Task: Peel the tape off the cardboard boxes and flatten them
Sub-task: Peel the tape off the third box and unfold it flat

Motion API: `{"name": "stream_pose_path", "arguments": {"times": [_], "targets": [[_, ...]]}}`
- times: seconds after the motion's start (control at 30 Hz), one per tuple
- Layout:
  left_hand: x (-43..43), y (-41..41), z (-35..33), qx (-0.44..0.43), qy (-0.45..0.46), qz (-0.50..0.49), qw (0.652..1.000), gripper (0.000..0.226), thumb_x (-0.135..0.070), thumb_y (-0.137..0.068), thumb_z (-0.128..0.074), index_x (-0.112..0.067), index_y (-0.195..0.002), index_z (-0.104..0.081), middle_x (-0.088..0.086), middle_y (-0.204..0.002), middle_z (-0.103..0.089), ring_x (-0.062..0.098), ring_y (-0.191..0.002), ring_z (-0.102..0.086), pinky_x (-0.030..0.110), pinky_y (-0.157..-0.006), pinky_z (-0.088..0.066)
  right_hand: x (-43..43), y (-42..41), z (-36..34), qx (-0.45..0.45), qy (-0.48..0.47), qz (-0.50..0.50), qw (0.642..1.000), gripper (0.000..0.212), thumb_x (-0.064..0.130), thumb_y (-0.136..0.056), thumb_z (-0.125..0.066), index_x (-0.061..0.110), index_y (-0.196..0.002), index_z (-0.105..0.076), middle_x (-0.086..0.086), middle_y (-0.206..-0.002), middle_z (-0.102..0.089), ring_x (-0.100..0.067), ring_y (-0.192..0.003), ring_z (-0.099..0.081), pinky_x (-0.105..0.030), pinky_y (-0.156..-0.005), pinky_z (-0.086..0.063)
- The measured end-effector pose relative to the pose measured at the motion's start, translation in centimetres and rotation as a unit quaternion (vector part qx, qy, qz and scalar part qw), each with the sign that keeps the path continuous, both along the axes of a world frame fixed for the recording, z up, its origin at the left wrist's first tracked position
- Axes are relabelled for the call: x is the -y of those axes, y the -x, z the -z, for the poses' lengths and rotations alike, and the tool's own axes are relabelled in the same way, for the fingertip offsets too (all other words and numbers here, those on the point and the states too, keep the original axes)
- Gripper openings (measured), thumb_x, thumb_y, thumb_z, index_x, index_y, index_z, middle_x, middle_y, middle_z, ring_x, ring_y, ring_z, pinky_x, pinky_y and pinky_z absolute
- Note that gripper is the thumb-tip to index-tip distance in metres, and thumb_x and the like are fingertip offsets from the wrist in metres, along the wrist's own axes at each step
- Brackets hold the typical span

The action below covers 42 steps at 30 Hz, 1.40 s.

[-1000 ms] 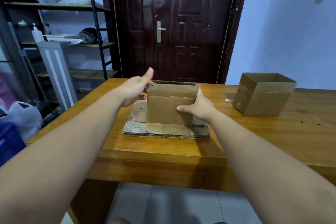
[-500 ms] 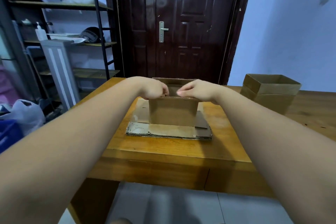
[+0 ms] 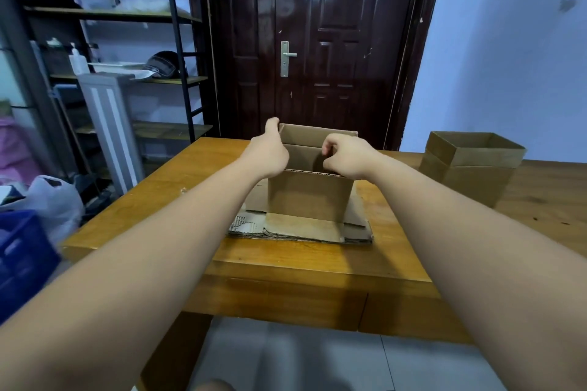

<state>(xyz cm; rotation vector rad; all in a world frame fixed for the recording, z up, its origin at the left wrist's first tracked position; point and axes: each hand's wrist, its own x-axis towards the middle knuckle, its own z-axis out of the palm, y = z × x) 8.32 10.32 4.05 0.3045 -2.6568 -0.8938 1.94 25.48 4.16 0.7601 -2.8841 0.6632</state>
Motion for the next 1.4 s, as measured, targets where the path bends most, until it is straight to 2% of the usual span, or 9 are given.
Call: {"name": "stream_pose_path", "arguments": {"times": [0.23,0.37,0.47,0.7,0.87,1.07,1.17,1.27,1.4], "targets": [[1.4,-1.4,1.1,-0.082,-0.333,0.099,0.934,0.061,-0.056,-0.095,-0.039,-0.02,-0.144,-0.038,-0.007,-0.139,-0.047,0.016,-0.126,-0.044,0.041,-0.11,-0.034,-1.6,0.1,-1.3,0.056,0.316,0.151,0.935,0.026,0.012,-0.09,-0.046,0.011,-0.102,-0.07,-0.012,-0.112,-0.062,-0.033,-0.102,-0.058,-0.046,-0.09,-0.053],[2.5,-2.6,2.6,-0.062,-0.395,0.212,0.892,0.052,-0.03,-0.092,-0.054,-0.02,-0.141,-0.038,-0.002,-0.124,-0.058,0.011,-0.109,-0.057,0.022,-0.082,-0.053,-2.5,-0.1,-2.2,0.186,0.481,0.189,0.835,0.017,0.006,-0.086,-0.054,0.013,-0.085,-0.07,-0.014,-0.11,-0.057,-0.035,-0.103,-0.055,-0.052,-0.085,-0.055],[2.4,-2.8,3.3,-0.031,-0.37,0.196,0.908,0.064,-0.01,-0.081,-0.071,-0.025,-0.134,-0.038,-0.001,-0.117,-0.058,0.012,-0.103,-0.059,0.025,-0.079,-0.052,-2.7,-0.4,-2.4,0.2,0.531,0.196,0.8,0.018,0.007,-0.087,-0.053,0.015,-0.086,-0.069,-0.014,-0.107,-0.061,-0.035,-0.101,-0.061,-0.049,-0.084,-0.056],[1.6,-2.8,2.9,-0.078,-0.325,0.149,0.931,0.021,-0.015,-0.095,-0.055,-0.018,-0.116,-0.056,0.0,-0.109,-0.065,0.01,-0.094,-0.063,0.027,-0.082,-0.051,-3.7,-1.2,-1.6,0.158,0.562,0.047,0.81,0.056,0.03,-0.094,-0.059,0.029,-0.141,-0.03,-0.008,-0.13,-0.044,-0.021,-0.102,-0.056,-0.042,-0.09,-0.055],[0.9,-2.5,1.3,-0.14,-0.44,0.145,0.875,0.023,-0.012,-0.097,-0.052,-0.011,-0.119,-0.054,0.0,-0.102,-0.066,0.011,-0.089,-0.064,0.023,-0.069,-0.056,-4.2,-0.1,-0.1,0.047,0.37,0.145,0.916,0.08,0.055,-0.082,-0.064,0.034,-0.147,-0.022,-0.011,-0.146,-0.031,-0.031,-0.129,-0.038,-0.049,-0.108,-0.036],[1.8,-1.5,0.9,-0.137,-0.432,0.088,0.887,0.032,-0.016,-0.095,-0.057,-0.006,-0.125,-0.053,0.004,-0.109,-0.066,0.011,-0.085,-0.065,0.023,-0.063,-0.055,-5.7,0.4,1.6,0.152,0.363,0.122,0.911,0.041,0.033,-0.093,-0.061,0.012,-0.127,-0.051,-0.002,-0.12,-0.059,-0.021,-0.104,-0.056,-0.034,-0.09,-0.046],[2.6,-1.3,1.6,-0.073,-0.453,0.042,0.888,0.035,-0.022,-0.093,-0.06,-0.005,-0.123,-0.056,0.012,-0.12,-0.064,0.016,-0.088,-0.065,0.03,-0.072,-0.055,-5.6,0.7,2.5,0.196,0.364,0.169,0.894,0.039,0.033,-0.094,-0.059,0.003,-0.119,-0.057,-0.008,-0.115,-0.061,-0.027,-0.105,-0.057,-0.043,-0.099,-0.045],[3.8,-1.7,2.4,0.076,-0.469,0.037,0.879,0.049,-0.033,-0.08,-0.071,-0.014,-0.123,-0.058,0.007,-0.13,-0.058,0.024,-0.117,-0.056,0.047,-0.103,-0.041,-5.0,0.5,3.2,0.245,0.356,0.198,0.88,0.049,0.035,-0.095,-0.057,0.001,-0.129,-0.049,-0.016,-0.127,-0.055,-0.035,-0.116,-0.052,-0.047,-0.102,-0.043],[4.5,-1.7,3.7,0.122,-0.443,0.034,0.888,0.026,-0.005,-0.09,-0.059,-0.006,-0.116,-0.058,0.011,-0.109,-0.066,0.021,-0.09,-0.065,0.032,-0.073,-0.056,-4.3,0.9,4.9,0.223,0.296,0.204,0.906,0.049,0.035,-0.099,-0.049,-0.003,-0.13,-0.045,-0.018,-0.124,-0.052,-0.033,-0.112,-0.051,-0.04,-0.095,-0.044]]}}
